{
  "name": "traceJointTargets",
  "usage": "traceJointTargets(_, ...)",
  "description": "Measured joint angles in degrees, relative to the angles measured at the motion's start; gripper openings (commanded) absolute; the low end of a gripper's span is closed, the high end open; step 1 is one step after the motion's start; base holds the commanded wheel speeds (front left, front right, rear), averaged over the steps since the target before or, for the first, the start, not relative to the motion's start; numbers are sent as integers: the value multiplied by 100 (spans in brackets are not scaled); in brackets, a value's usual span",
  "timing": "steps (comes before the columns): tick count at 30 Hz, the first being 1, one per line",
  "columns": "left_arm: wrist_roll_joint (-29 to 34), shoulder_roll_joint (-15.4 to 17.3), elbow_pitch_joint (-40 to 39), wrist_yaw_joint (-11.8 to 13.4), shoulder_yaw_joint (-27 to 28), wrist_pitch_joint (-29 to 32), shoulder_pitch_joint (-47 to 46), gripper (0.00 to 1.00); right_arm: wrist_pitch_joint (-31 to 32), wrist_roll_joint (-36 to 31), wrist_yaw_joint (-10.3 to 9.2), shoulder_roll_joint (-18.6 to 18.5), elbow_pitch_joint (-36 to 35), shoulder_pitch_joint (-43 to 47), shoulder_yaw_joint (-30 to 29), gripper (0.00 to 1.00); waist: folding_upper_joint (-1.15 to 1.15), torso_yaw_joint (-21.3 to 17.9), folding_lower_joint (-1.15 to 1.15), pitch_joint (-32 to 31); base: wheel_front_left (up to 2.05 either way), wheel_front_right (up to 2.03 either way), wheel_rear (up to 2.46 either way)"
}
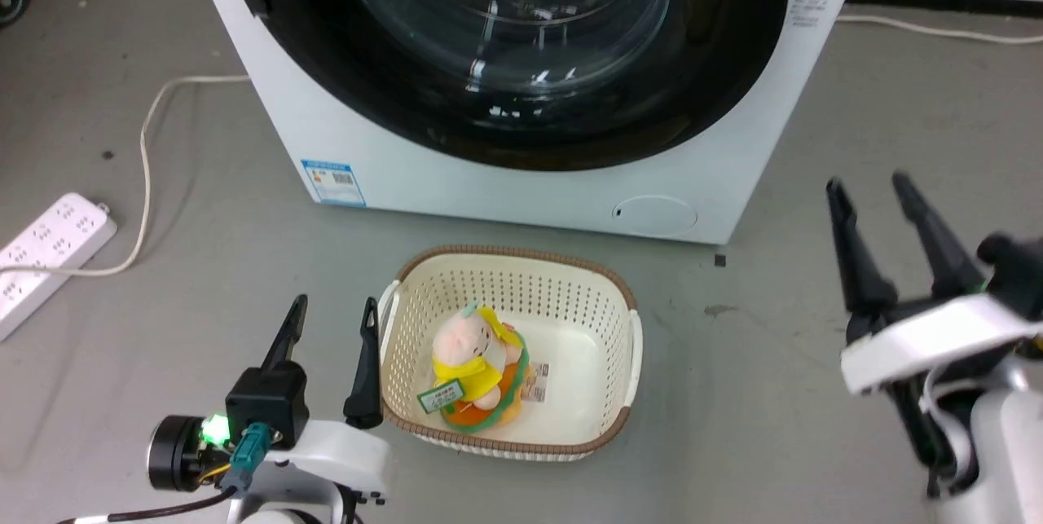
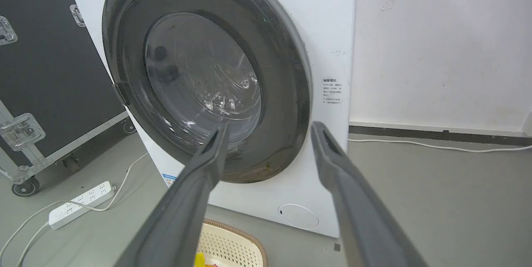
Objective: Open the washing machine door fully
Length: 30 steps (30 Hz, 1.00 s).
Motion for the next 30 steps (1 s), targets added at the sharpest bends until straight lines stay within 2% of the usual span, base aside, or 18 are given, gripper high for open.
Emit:
traceJointTargets(13, -54, 0, -85, 93, -162, -179, -290, 100, 231, 936, -1, -21, 664, -1277, -316, 99, 0, 142, 0, 504, 0, 0, 0)
traceJointTargets(14, -57, 1, -92, 96, -169, -182, -300, 100, 246, 999, -1, -18, 725, -1372, -350, 46, 0, 153, 0, 539, 0, 0, 0)
traceJointTargets(16, -58, 1, -96, 99, -179, -189, -315, 100, 254, 1061, -1, -15, 781, -1467, -378, 0, 0, 165, 0, 572, 0, 0, 0)
traceJointTargets(23, -113, 0, -126, 151, -312, -285, -478, 100, 573, 1621, -1, -1, 1457, -2268, -679, 0, 0, 282, 0, 825, 0, 0, 0)
traceJointTargets(30, -170, 1, -151, 205, -399, -378, -566, 100, 1120, 2086, -2, -33, 2430, -3173, -1024, 0, 0, 398, 0, 1042, 0, 0, 0)
